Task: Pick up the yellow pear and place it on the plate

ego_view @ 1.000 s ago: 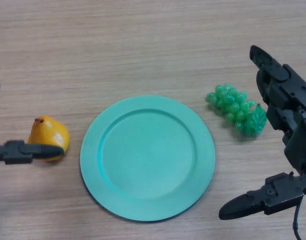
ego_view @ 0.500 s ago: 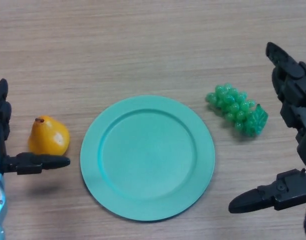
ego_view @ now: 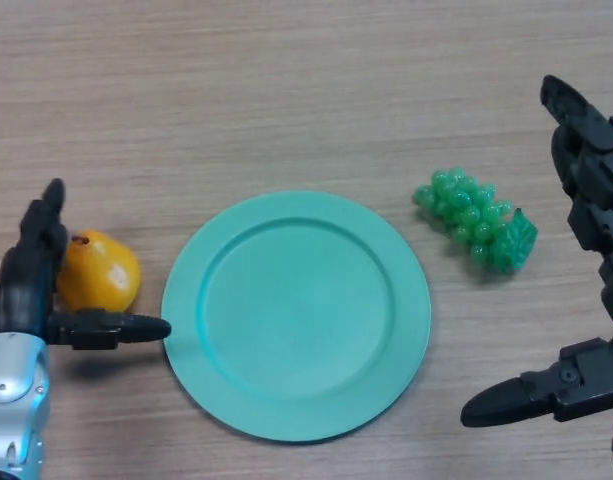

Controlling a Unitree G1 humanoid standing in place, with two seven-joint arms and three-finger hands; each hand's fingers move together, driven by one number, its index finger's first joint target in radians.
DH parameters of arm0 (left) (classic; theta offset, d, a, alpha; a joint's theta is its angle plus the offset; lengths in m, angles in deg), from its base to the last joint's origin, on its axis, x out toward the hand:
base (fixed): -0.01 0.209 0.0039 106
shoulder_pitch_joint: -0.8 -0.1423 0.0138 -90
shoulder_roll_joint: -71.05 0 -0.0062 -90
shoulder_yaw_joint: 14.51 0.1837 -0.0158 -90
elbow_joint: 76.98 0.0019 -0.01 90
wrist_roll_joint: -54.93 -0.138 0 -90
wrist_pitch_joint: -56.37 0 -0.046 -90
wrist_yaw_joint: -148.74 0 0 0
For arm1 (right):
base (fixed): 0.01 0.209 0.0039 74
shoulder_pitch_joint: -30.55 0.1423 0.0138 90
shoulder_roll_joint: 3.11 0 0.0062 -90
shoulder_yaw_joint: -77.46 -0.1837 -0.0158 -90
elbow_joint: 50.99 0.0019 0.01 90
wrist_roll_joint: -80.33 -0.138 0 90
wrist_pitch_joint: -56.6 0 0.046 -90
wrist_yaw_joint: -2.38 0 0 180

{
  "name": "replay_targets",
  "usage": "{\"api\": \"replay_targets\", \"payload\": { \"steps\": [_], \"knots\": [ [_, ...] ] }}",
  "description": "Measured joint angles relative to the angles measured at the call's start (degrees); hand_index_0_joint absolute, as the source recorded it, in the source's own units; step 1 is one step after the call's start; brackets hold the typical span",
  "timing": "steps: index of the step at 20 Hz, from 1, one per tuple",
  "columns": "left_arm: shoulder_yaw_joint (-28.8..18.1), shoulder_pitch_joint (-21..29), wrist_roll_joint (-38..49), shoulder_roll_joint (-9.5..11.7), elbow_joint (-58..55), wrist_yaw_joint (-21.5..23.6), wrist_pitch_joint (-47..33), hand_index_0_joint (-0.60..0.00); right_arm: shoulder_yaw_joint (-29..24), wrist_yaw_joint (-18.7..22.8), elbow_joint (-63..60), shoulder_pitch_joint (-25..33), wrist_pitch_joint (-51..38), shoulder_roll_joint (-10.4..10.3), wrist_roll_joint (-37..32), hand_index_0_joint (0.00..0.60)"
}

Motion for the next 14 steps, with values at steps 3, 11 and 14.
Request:
{"api": "replay_targets", "payload": {
  "steps": [3,11,14],
  "knots": [
    [0.0,0.1,-2.2,-0.1,-0.1,1.6,-0.3,-0.6,-1.9,0.0,1.4,-0.3,0.0,0.2,0.0,0.0],
    [-0.5,-2.7,-1.4,0.8,-7.2,2.2,0.0,-0.6,-0.9,0.0,1.9,-1.2,0.1,0.1,2.0,0.0],
    [-1.9,-3.6,-1.5,1.3,-14.4,5.4,0.3,-0.6,0.0,0.0,1.9,-1.0,0.2,0.1,2.0,0.201]
  ]
}}
